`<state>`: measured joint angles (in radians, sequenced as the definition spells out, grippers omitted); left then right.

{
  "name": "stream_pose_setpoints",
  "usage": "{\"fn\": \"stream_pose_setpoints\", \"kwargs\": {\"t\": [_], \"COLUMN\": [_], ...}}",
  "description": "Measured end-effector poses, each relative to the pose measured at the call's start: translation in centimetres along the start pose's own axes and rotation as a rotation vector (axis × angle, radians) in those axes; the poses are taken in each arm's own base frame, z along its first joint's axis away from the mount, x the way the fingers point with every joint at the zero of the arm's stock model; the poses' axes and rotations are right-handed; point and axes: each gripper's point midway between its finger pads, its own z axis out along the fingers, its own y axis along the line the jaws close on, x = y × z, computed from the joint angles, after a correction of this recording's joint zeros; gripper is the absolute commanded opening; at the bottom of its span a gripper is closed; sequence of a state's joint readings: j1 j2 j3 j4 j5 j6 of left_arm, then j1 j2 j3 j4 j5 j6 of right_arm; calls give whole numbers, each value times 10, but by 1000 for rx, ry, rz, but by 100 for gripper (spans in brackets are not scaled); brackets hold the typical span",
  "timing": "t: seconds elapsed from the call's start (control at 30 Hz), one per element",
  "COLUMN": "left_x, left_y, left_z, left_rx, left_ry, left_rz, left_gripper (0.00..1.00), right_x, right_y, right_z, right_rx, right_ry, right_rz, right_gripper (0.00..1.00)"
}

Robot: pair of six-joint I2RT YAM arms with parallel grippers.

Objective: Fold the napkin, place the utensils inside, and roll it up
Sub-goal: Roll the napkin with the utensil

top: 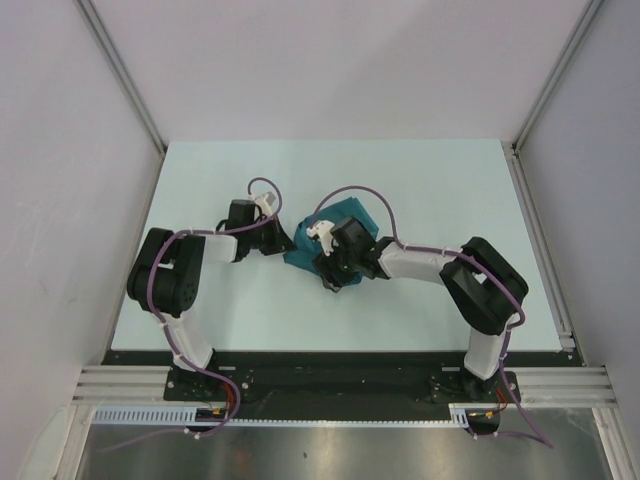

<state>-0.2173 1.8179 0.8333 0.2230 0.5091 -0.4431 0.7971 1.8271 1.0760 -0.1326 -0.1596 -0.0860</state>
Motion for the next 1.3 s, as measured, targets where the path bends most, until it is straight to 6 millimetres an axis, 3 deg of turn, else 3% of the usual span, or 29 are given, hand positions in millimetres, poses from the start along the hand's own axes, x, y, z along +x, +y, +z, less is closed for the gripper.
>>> {"fn": "stream_pose_setpoints", "kwargs": {"t": [1.03,1.3], "left_x": [0,-1], "left_y": [1,1], "left_z": [0,1], "left_rx": [12,15], "left_ry": [10,11], "left_rz": [-9,-12], "left_gripper": [0,0], "right_x": [-12,-18], "right_y": [4,0], "right_z": [6,16], "right_rx": [97,98], "right_ry": [-47,-70], "right_rz": [-205,-219], "right_gripper": [69,69]}}
